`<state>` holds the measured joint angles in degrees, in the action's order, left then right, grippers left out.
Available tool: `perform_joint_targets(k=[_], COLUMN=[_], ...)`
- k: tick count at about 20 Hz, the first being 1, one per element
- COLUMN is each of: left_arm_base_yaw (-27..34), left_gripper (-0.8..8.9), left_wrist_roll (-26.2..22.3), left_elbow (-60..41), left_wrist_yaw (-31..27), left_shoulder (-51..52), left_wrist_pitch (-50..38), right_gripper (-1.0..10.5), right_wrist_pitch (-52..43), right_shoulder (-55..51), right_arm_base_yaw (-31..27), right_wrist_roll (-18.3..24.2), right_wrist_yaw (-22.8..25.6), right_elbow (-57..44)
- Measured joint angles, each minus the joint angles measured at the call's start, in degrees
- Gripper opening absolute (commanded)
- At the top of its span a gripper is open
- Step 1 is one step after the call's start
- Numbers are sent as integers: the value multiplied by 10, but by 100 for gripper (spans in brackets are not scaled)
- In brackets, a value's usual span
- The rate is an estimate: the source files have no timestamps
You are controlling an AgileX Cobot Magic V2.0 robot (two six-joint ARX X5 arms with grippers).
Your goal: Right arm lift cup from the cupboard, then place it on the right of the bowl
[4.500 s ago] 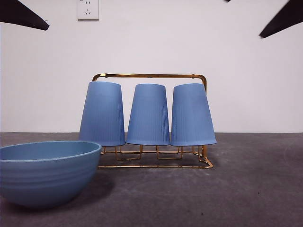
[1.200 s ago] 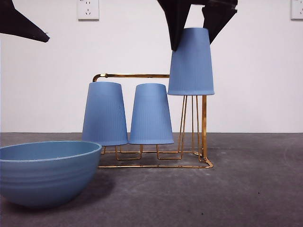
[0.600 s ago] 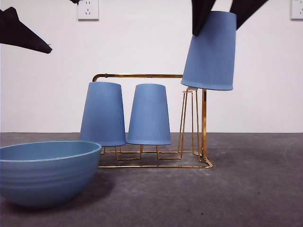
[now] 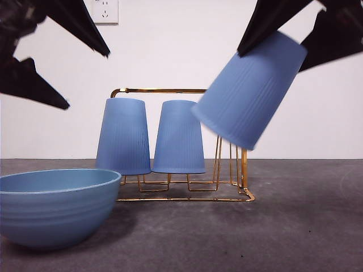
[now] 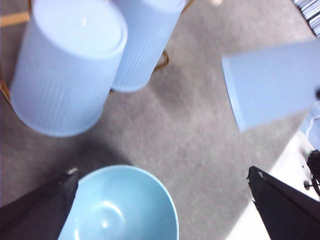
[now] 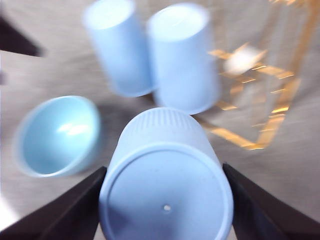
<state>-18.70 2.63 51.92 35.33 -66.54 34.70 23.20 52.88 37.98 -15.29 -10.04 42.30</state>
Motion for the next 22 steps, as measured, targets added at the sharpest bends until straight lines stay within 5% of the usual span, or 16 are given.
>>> perform_joint_targets(k=[2,6,12,17,22], left_arm_base_yaw=[-9,-25,-26,-26,-26], left_gripper=[429,432,438,442,436], left_wrist_roll=[7,32,131,225,277], left_elbow=[0,0,1,1,1], left_wrist_yaw=[6,28,195,340,356], left_shoulder=[-12,-23,-94,-154,-172], left_wrist_pitch=[-2,-20,-63,-153,-195], right_gripper=[252,252,252,252,252], right_wrist_pitch=[-68,-219,-369,-417,-501], right_shoulder=[-9,-9,-9,5,76], right_arm_base_yaw=[0,0,-5,-5,-5], right_wrist_roll=[-34,-110,-197,-236,-263], right_wrist_yaw=[-38,-95,-138,-155,-182], right_elbow=[-51,-131,-197,-210,-210])
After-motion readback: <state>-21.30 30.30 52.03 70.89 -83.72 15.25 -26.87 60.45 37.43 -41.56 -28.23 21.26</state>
